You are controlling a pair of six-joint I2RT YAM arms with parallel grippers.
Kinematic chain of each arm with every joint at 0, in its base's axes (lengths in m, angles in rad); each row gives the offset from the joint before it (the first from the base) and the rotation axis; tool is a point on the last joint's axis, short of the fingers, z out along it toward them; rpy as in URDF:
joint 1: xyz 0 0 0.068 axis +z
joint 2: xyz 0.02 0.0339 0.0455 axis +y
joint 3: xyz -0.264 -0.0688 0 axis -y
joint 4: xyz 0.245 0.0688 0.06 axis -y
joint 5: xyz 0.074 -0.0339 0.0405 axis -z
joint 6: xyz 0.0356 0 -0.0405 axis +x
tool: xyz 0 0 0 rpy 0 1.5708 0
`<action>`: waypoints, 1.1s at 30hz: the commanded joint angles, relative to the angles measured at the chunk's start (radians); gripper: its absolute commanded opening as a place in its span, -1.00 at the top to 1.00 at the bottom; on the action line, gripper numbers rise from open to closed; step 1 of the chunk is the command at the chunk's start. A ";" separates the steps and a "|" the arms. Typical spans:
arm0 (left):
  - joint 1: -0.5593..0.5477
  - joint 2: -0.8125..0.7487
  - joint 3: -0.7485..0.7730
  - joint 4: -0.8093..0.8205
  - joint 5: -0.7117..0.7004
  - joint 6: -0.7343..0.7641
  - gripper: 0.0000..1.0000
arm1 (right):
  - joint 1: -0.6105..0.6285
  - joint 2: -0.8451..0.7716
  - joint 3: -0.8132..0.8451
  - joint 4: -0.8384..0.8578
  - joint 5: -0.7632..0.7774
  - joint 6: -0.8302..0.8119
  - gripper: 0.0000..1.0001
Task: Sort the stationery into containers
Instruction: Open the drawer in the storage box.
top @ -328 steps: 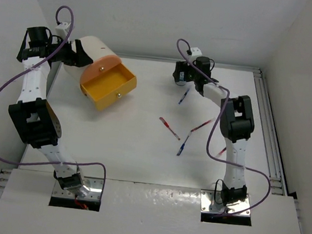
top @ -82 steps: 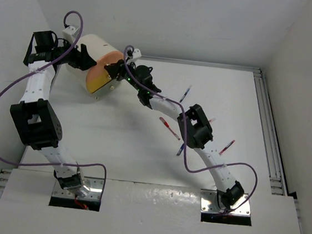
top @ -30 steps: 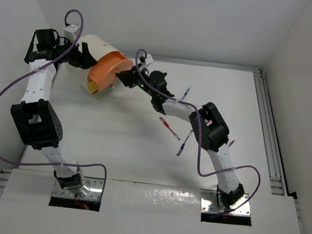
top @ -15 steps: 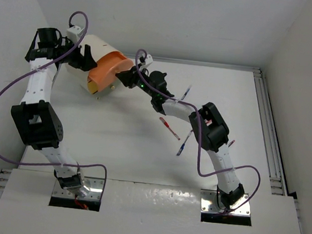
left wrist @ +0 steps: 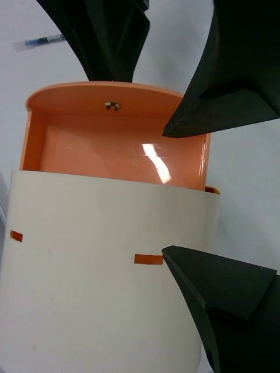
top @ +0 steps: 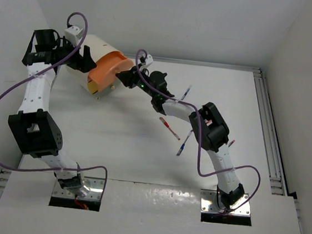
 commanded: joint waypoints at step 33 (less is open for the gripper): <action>0.007 0.005 0.020 0.103 -0.011 -0.202 -0.62 | -0.051 -0.157 -0.137 0.003 -0.055 -0.013 -0.06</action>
